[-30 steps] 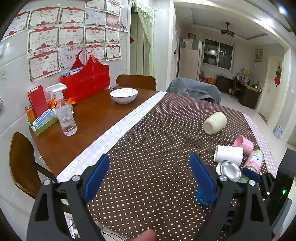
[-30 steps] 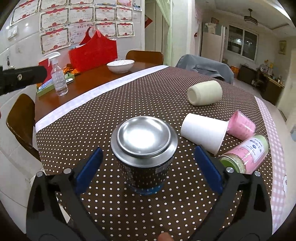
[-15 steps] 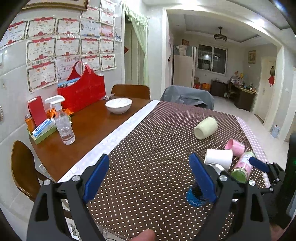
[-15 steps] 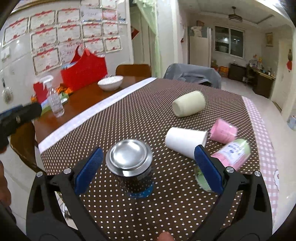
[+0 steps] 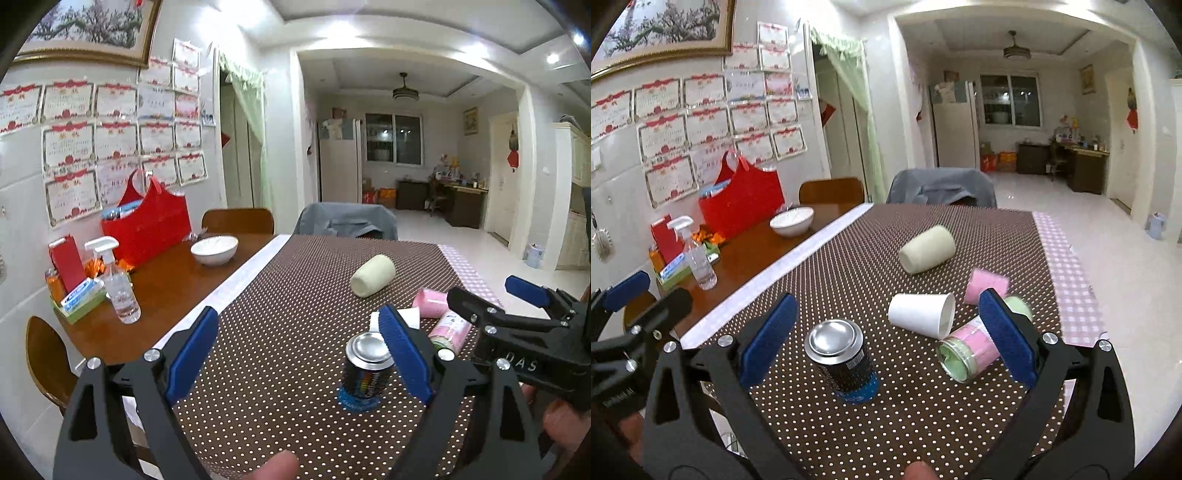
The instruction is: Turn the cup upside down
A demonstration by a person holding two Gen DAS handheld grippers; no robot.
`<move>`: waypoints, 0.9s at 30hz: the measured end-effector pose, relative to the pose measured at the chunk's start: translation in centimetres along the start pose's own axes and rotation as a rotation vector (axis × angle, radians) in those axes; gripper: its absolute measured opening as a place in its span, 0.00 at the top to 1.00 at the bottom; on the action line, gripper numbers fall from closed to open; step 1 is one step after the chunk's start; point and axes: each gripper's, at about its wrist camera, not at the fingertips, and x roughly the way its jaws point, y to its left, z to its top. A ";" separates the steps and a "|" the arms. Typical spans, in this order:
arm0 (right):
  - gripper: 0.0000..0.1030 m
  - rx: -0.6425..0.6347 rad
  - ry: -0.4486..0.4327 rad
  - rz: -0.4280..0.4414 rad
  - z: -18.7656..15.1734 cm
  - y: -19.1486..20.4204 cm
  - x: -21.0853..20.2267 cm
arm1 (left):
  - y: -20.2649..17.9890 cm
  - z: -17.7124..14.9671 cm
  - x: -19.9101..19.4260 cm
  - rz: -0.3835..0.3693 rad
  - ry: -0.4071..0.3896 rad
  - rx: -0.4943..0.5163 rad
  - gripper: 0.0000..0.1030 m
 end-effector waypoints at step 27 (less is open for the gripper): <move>0.06 0.012 -0.143 -0.072 1.3 1.3 -8.6 | -0.1 -0.1 -5.8 0.003 -0.054 -0.002 0.16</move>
